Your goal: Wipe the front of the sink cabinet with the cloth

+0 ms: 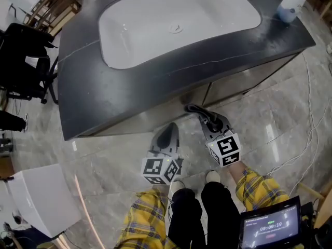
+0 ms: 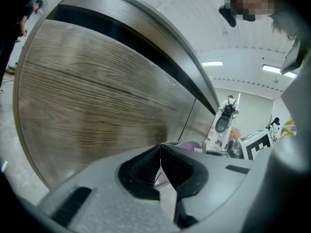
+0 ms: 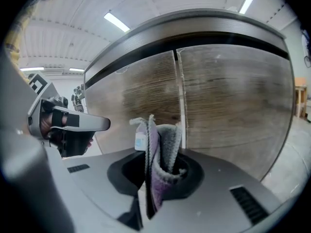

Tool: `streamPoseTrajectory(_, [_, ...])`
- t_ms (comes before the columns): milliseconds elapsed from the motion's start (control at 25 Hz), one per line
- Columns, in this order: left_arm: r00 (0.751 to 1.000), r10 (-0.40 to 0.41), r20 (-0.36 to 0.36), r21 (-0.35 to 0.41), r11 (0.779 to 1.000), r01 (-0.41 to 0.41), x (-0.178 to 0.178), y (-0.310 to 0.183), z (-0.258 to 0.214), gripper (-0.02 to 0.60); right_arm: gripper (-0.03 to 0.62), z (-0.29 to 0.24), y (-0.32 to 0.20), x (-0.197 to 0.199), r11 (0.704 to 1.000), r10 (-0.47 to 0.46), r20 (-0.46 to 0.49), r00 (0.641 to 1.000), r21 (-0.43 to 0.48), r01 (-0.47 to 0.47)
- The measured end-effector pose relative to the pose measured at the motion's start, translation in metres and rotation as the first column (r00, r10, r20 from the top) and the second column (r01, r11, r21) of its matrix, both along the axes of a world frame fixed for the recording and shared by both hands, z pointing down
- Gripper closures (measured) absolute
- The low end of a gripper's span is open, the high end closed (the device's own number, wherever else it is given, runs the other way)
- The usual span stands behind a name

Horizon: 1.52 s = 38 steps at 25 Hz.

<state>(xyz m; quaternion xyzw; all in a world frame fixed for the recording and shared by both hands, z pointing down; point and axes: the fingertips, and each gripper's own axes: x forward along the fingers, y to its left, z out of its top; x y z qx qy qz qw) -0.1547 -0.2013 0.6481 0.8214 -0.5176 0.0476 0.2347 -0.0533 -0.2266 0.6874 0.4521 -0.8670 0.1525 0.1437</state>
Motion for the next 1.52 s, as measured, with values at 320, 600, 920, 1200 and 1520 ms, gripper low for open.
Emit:
streamPoseTrajectory(320, [0.999,0.046,0.027,-0.006,0.999,-0.046,0.033,0.001,-0.014,0.575,0.55,-0.012,0.003,0.03,0.999,0.039,0.023,0.999,-0.025,-0.038])
streamPoseTrajectory(600, [0.998,0.052,0.025,-0.011,0.999,-0.051,0.047,0.006,-0.043,0.575,0.551,-0.045,0.022,0.036,0.999,0.018,0.055,0.998,-0.032,-0.016])
streamPoseTrajectory(920, [0.999,0.045,-0.004,0.018,0.999,-0.045,0.062,0.014,-0.093,0.575,0.551,-0.103,0.037,0.041,1.0,0.021,0.116,0.993,-0.015,-0.02])
streamPoseTrajectory(1200, [0.999,0.041,-0.008,0.055,0.998,-0.04,0.066,0.026,-0.142,0.575,0.551,-0.164,0.057,0.032,0.997,-0.052,0.103,0.993,0.058,0.046])
streamPoseTrajectory(1520, [1.0,0.014,-0.013,0.104,0.995,-0.012,0.063,0.035,-0.198,0.575,0.55,-0.22,0.065,0.031,0.995,-0.059,0.127,0.99,0.086,0.049])
